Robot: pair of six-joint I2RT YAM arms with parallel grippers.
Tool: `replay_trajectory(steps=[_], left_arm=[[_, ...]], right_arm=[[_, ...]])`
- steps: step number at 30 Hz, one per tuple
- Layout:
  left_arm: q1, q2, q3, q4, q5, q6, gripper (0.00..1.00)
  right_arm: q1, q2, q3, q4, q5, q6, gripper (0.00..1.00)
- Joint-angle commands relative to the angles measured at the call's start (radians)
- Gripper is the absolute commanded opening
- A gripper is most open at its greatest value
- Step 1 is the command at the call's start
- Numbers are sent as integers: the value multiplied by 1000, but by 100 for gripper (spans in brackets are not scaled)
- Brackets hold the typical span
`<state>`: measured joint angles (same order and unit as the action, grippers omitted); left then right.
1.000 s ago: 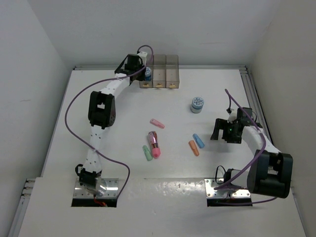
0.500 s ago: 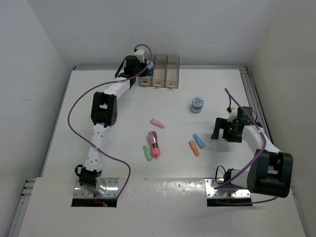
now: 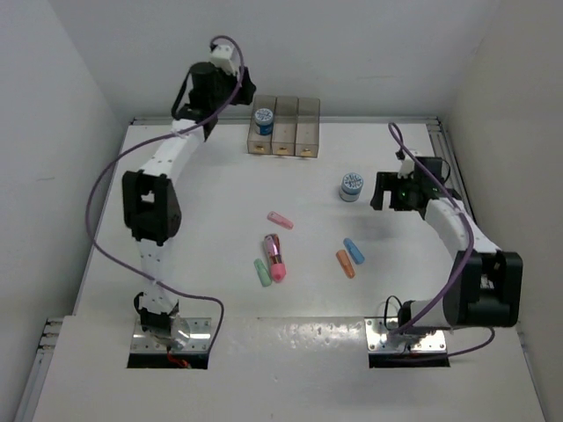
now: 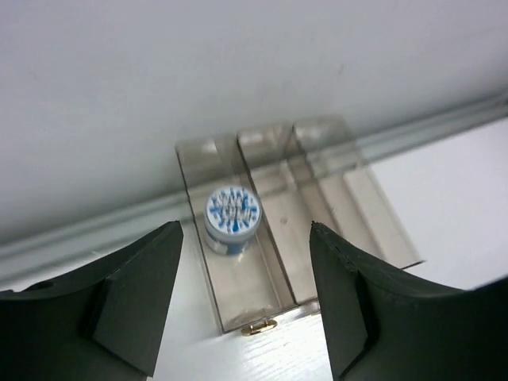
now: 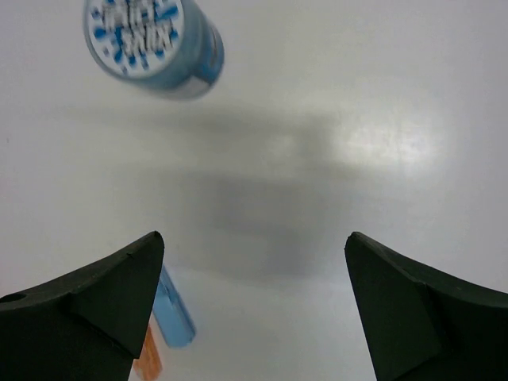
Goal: Sort the stationery into containers
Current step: Move the stationery to the center of the board.
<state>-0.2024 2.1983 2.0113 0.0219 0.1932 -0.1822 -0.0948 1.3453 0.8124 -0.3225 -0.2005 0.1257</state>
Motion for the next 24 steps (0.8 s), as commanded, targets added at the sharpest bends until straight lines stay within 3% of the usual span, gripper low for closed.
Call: replay_trajectory(steps=[1,6,11,17,24], left_arm=[[50,-262,-95,-109,-24,13,72],[145,-519,-437,-140,-29,59,77],[247,-649,-687,-189,8,66,100],[305,-709,-789,-200,58,52,100],[330,-681,-803,-178,97,27,100]], right_arm=[[59,93,112,109,85,14,95],[139,291,257,168,162,38,99],[181,434,427,117,150,78,99],[228,540,508,100,197,74,99],[257,585,524,48,259,54,99]])
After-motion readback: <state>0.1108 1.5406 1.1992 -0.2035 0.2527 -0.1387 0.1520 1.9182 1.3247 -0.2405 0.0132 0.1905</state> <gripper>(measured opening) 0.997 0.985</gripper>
